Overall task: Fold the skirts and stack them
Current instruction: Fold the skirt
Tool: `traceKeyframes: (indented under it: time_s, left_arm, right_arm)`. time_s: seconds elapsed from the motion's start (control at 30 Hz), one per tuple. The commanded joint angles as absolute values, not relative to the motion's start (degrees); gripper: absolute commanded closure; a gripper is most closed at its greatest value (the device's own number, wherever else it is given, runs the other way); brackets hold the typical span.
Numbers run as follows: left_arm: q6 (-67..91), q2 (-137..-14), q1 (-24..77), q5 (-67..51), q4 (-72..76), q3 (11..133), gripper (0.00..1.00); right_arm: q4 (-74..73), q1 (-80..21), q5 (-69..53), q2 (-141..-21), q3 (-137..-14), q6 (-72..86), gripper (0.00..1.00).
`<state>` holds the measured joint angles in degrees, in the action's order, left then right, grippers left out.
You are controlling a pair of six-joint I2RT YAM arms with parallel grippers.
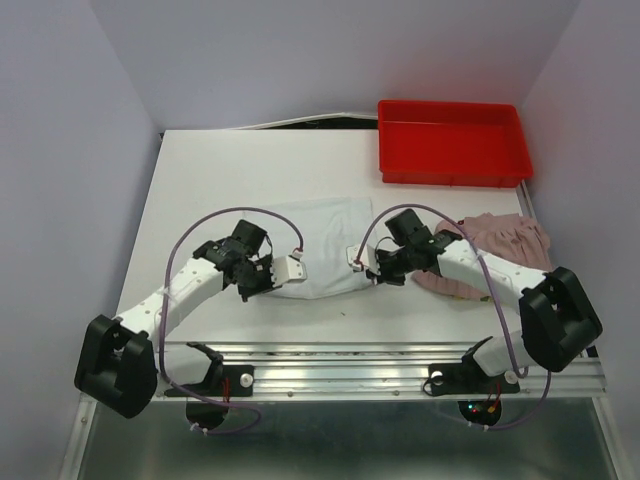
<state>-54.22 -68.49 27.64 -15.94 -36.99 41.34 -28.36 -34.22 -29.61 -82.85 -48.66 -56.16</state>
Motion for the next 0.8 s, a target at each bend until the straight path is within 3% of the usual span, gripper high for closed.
traceKeyframes:
  time_s: [0.0, 0.57, 0.77]
  left_arm:
    - [-51.6, -63.8, 27.6, -19.8, -42.7, 47.3, 1.00]
    - [-47.1, -47.5, 27.6, -21.9, -57.8, 52.0, 1.00]
    - [-44.9, -50.1, 27.5, -21.1, -52.7, 53.3, 1.00]
  right_arm:
    - [-35.8, -34.5, -31.3, -77.4, -54.2, -55.1, 0.99]
    - [-51.7, -35.1, -38.7, -63.8, -58.1, -40.4, 0.99]
    - [-49.7, -35.1, -33.6, -65.9, -60.0, -40.9, 0.99]
